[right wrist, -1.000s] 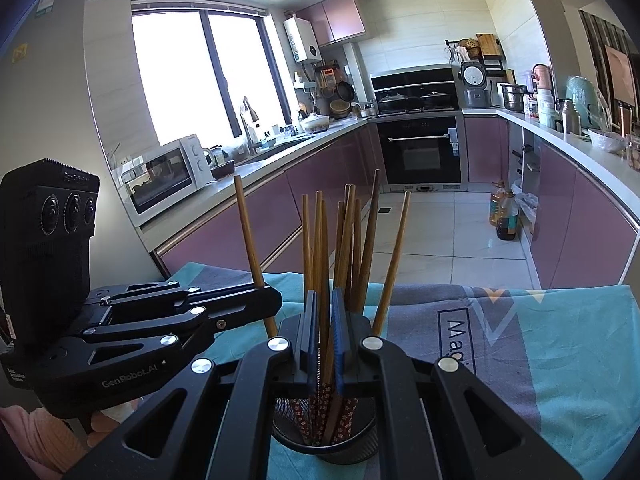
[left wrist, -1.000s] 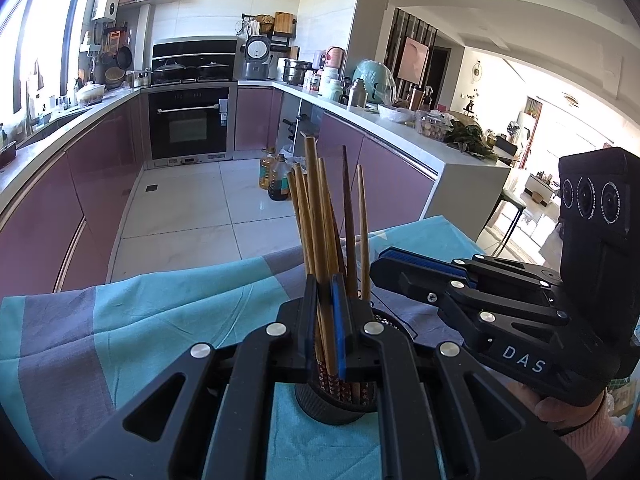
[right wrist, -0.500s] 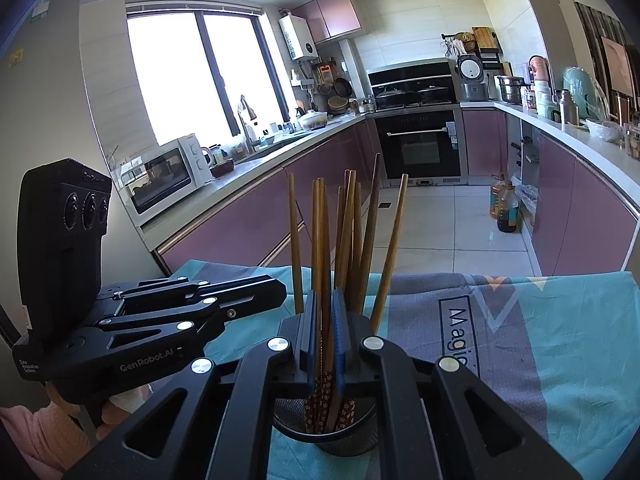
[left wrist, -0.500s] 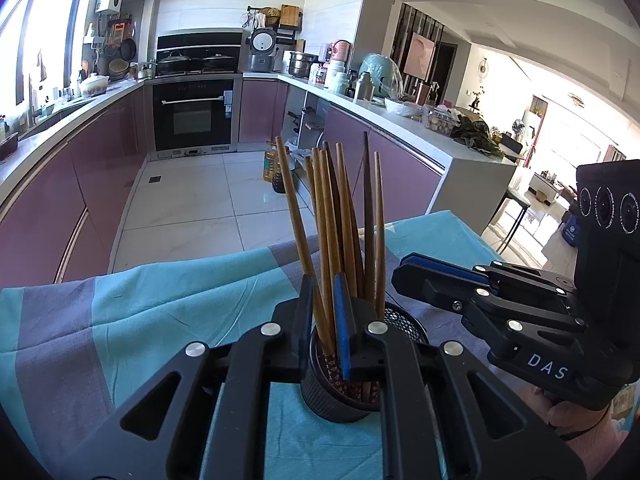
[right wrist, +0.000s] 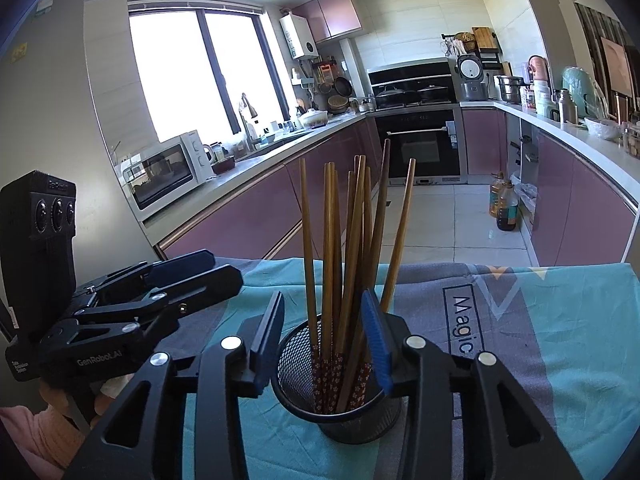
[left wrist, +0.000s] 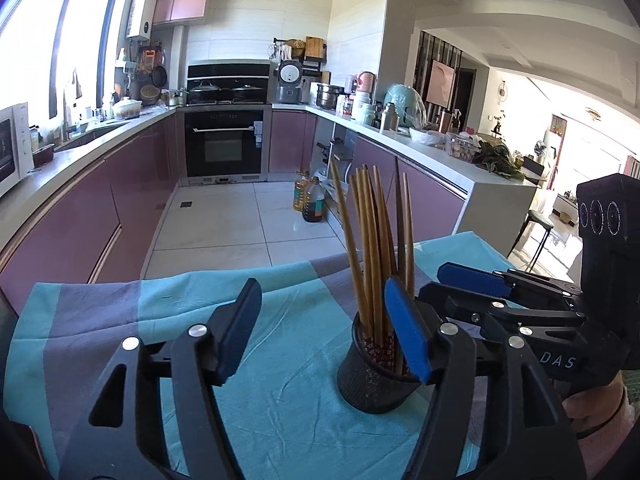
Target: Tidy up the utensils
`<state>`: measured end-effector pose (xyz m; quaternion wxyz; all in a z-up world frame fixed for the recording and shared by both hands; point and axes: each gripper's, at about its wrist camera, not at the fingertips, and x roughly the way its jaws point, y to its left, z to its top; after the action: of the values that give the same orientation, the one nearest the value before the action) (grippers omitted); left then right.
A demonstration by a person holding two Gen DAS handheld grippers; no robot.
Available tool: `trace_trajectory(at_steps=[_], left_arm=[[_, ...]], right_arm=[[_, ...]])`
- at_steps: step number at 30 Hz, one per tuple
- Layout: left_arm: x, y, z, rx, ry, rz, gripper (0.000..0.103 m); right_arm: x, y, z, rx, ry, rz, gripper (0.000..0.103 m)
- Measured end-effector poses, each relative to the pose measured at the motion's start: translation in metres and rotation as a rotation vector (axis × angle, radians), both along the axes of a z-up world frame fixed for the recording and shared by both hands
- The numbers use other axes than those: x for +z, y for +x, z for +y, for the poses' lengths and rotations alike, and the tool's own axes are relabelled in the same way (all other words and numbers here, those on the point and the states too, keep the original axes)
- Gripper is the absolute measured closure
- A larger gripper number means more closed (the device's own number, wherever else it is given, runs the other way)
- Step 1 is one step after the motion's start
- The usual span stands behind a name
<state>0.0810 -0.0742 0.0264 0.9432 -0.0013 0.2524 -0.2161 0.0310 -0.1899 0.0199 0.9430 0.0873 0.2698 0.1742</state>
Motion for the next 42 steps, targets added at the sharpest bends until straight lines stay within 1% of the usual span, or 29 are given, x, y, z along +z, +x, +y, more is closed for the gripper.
trace_trajectory(at_steps=[1, 2, 3, 4, 5, 6, 7, 9, 11, 12, 18, 23, 25, 28, 36, 42], left_arm=[[0.000, -0.003, 0.005, 0.017, -0.002, -0.012, 0.030], [-0.001, -0.008, 0.011, 0.033, -0.006, -0.024, 0.026], [-0.001, -0.012, 0.017, 0.049, -0.011, -0.037, 0.021], [-0.002, -0.016, 0.024, 0.066, -0.016, -0.050, 0.017], [-0.003, -0.020, 0.029, 0.087, -0.017, -0.066, 0.014], [-0.004, -0.025, 0.035, 0.106, -0.013, -0.081, 0.007], [-0.005, -0.029, 0.041, 0.127, -0.012, -0.092, 0.006], [-0.008, -0.037, 0.052, 0.140, -0.023, -0.093, 0.006], [-0.009, -0.045, 0.061, 0.171, -0.020, -0.106, 0.006], [-0.010, -0.051, 0.067, 0.182, -0.016, -0.117, 0.006], [-0.010, -0.080, 0.083, 0.245, 0.006, -0.174, 0.006], [-0.010, -0.104, 0.093, 0.281, 0.004, -0.210, 0.006], [-0.006, -0.108, 0.091, 0.287, 0.006, -0.227, 0.006], [-0.007, -0.119, 0.092, 0.302, 0.014, -0.244, 0.006], [-0.005, -0.127, 0.094, 0.333, 0.008, -0.248, 0.006], [-0.004, -0.134, 0.095, 0.354, 0.020, -0.264, 0.006]], right_arm=[[0.000, -0.002, 0.001, -0.008, -0.007, -0.007, 0.053], [0.001, -0.004, 0.002, -0.011, -0.010, -0.012, 0.051], [0.001, -0.007, 0.004, -0.014, -0.016, -0.018, 0.047], [0.002, -0.011, 0.007, -0.023, -0.030, -0.029, 0.040], [0.003, -0.012, 0.009, -0.034, -0.043, -0.039, 0.036], [0.003, -0.015, 0.012, -0.041, -0.058, -0.053, 0.029], [0.003, -0.019, 0.015, -0.045, -0.068, -0.063, 0.023], [0.002, -0.024, 0.019, -0.055, -0.080, -0.083, 0.017], [0.001, -0.029, 0.021, -0.070, -0.089, -0.103, 0.008], [0.001, -0.032, 0.022, -0.078, -0.089, -0.114, 0.006], [-0.001, -0.042, 0.028, -0.106, -0.103, -0.154, 0.006], [-0.001, -0.050, 0.032, -0.124, -0.114, -0.187, 0.006], [-0.001, -0.053, 0.033, -0.129, -0.111, -0.195, 0.006], [-0.002, -0.058, 0.038, -0.133, -0.113, -0.205, 0.006], [-0.001, -0.070, 0.045, -0.158, -0.137, -0.252, 0.006], [-0.001, -0.073, 0.046, -0.164, -0.137, -0.265, 0.006]])
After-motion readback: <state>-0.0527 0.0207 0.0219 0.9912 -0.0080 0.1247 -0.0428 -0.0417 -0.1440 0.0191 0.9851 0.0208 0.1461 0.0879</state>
